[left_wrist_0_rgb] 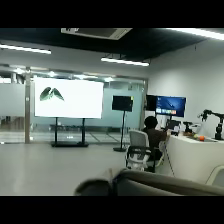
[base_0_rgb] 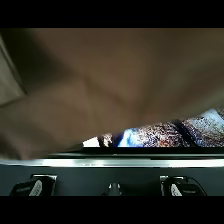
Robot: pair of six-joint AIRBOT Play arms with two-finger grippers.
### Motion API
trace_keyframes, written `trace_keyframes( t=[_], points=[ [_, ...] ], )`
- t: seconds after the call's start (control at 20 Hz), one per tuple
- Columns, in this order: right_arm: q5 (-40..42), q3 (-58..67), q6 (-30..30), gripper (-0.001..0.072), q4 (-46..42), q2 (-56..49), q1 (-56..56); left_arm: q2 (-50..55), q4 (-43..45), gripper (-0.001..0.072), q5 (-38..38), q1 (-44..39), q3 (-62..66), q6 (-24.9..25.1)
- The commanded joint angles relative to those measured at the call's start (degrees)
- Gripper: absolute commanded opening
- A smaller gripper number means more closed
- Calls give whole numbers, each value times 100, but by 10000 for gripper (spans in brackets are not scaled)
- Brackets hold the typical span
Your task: Fold the shirts.
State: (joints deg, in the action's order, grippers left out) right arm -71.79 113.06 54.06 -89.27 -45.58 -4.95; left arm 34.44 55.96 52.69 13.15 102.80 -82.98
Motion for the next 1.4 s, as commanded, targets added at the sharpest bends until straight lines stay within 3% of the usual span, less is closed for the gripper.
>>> trace_keyframes(
  t=[0.0, 0.15, 0.35, 0.55, 0.7, 1.1, 1.25, 1.35],
  points=[
    [-1154, 26, 149, 19, -31, -455, 7, 354, 450, 23, 994, 0, 24, -348],
    [-2114, -166, 155, 18, -13, -1447, 7, 1097, 599, 24, 1818, -2, -216, -350],
    [-1768, -1016, 188, 18, 334, -2863, 11, 2140, 599, 24, 1823, -179, -1397, -4],
    [-946, -1388, 225, 18, 522, -4369, 11, 3279, 599, 24, 715, -632, -2876, 83],
    [-131, -1384, 229, 19, 522, -5136, 11, 4345, 546, 24, -181, -885, -2962, 289],
    [2406, -1384, 581, 19, 396, -5482, 11, 5884, -85, 25, -2238, -1043, -2494, 282],
    [1978, -1384, 1088, 21, 466, -5646, 11, 6065, -160, 24, -1917, -1049, -2496, 28],
    [1370, -1384, 1049, 21, 426, -5619, 11, 5925, -142, 23, -1425, -1003, -2446, 291]
  ],
)
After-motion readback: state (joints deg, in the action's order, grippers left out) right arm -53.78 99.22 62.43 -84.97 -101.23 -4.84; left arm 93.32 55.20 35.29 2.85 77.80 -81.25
